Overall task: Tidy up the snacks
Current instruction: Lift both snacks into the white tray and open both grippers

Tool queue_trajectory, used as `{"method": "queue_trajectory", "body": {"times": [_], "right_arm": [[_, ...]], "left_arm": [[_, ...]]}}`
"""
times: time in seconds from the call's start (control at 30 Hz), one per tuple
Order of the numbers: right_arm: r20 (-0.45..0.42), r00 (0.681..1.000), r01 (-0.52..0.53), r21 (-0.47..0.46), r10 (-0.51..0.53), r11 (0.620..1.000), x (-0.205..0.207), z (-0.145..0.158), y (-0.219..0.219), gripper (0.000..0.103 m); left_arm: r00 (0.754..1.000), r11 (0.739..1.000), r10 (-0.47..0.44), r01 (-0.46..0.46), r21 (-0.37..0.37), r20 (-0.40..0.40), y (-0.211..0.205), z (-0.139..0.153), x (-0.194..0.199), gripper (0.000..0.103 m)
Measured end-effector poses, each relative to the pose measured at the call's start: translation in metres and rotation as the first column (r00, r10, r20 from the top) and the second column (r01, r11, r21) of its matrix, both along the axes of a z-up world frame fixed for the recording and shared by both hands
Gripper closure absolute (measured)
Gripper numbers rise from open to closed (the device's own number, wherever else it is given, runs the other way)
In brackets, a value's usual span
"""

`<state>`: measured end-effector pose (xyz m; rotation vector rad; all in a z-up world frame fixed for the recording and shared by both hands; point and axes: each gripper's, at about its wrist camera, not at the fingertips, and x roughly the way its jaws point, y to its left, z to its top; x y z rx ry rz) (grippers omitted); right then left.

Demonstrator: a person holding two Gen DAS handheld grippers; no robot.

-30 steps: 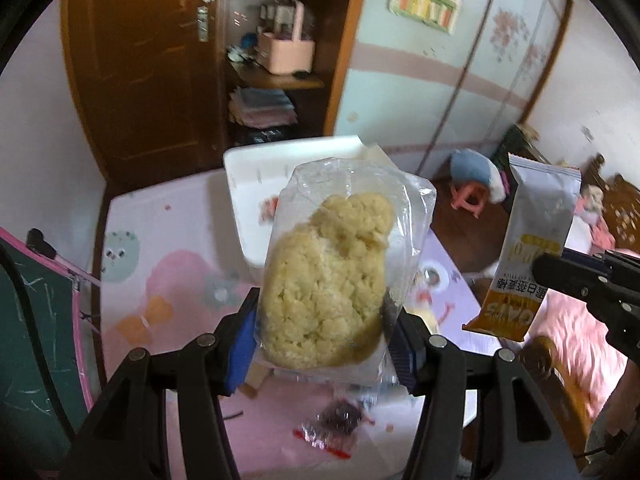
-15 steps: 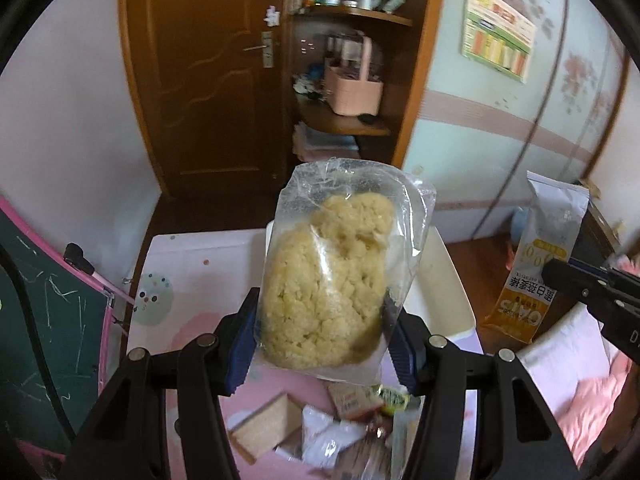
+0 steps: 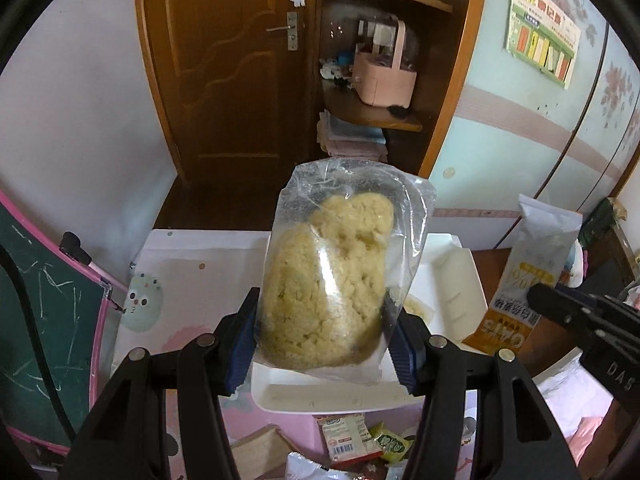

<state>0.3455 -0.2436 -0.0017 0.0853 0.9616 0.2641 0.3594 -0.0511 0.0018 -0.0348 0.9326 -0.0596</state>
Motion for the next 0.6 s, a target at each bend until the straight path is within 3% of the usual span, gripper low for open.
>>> {"method": "queue_trajectory", "body": {"times": [0.6], "right_arm": [[-0.184,0.983,-0.007,-0.023,0.003,1.000,0.028,-0.072,0.005,0.087]], "left_arm": [[0.991,0.999,-0.012,0.019,0.051,-0.133,-0.034,-0.073,0.036,0.047]]}}
